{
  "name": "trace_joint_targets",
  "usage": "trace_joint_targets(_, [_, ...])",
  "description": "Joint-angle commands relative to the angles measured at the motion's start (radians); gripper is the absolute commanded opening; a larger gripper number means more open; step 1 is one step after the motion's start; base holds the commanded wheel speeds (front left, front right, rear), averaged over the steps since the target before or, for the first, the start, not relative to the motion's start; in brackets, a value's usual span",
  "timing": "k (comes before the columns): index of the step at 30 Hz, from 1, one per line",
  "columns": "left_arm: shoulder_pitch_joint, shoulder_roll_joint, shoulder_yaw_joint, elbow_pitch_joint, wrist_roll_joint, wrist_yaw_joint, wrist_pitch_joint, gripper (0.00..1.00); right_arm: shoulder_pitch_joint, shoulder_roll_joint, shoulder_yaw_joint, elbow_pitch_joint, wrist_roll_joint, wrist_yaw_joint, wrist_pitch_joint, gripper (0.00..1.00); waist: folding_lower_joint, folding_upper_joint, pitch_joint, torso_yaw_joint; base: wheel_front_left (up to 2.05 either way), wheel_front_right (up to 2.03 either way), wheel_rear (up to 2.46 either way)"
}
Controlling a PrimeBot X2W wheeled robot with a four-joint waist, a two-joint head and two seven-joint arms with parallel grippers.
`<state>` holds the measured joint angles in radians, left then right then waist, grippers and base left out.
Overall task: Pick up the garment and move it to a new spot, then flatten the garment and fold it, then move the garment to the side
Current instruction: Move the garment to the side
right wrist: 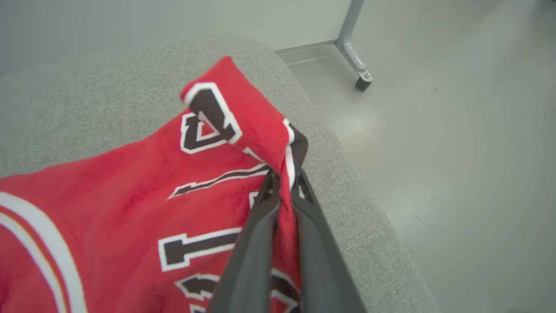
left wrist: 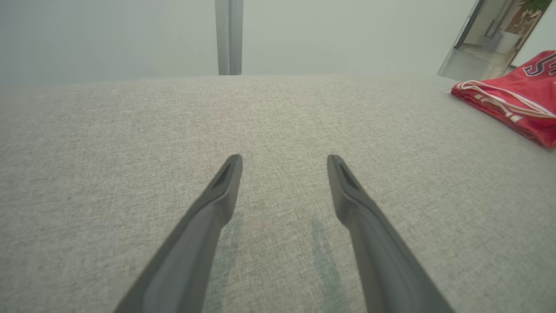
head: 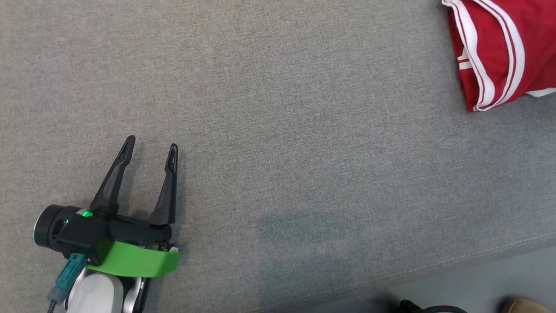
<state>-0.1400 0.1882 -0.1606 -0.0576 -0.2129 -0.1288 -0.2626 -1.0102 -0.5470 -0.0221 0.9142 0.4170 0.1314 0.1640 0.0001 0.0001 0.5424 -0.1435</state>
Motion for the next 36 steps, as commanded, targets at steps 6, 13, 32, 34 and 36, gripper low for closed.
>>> trace_joint_targets(6, [-0.008, 0.008, 0.02, 0.002, 0.006, -0.004, -0.003, 1.0, -0.049, -0.016, -0.058, 0.058, -0.099, -0.002, -0.056, 0.76, -0.0001, -0.0001, 0.019, 0.019, 0.0, 0.0, 0.0])
trace_joint_targets(13, [-0.007, -0.015, 0.038, 0.009, 0.005, -0.004, -0.002, 1.0, -0.062, 0.004, -0.069, 0.109, -0.239, -0.002, -0.13, 1.0, -0.0001, -0.0001, -0.007, 0.026, 0.0, 0.0, 0.0])
trace_joint_targets(32, [0.166, -0.095, 0.092, 0.107, -0.022, -0.003, -0.002, 1.0, 0.416, 0.121, 0.038, -0.393, -0.304, -0.002, -0.429, 1.0, -0.0001, -0.0001, -0.367, 0.128, 0.0, 0.0, 0.0])
trace_joint_targets(34, [0.193, -0.101, 0.108, 0.129, -0.028, -0.003, -0.002, 1.0, 0.526, 0.142, 0.025, -0.489, -0.31, -0.002, -0.429, 1.0, -0.0001, -0.0001, -0.404, 0.149, 0.0, 0.0, 0.0])
trace_joint_targets(36, [0.206, -0.106, 0.122, 0.148, -0.03, -0.003, -0.003, 1.0, 0.629, 0.17, -0.004, -0.569, -0.311, -0.002, -0.429, 1.0, -0.0001, -0.0001, -0.433, 0.171, 0.0, 0.0, 0.0])
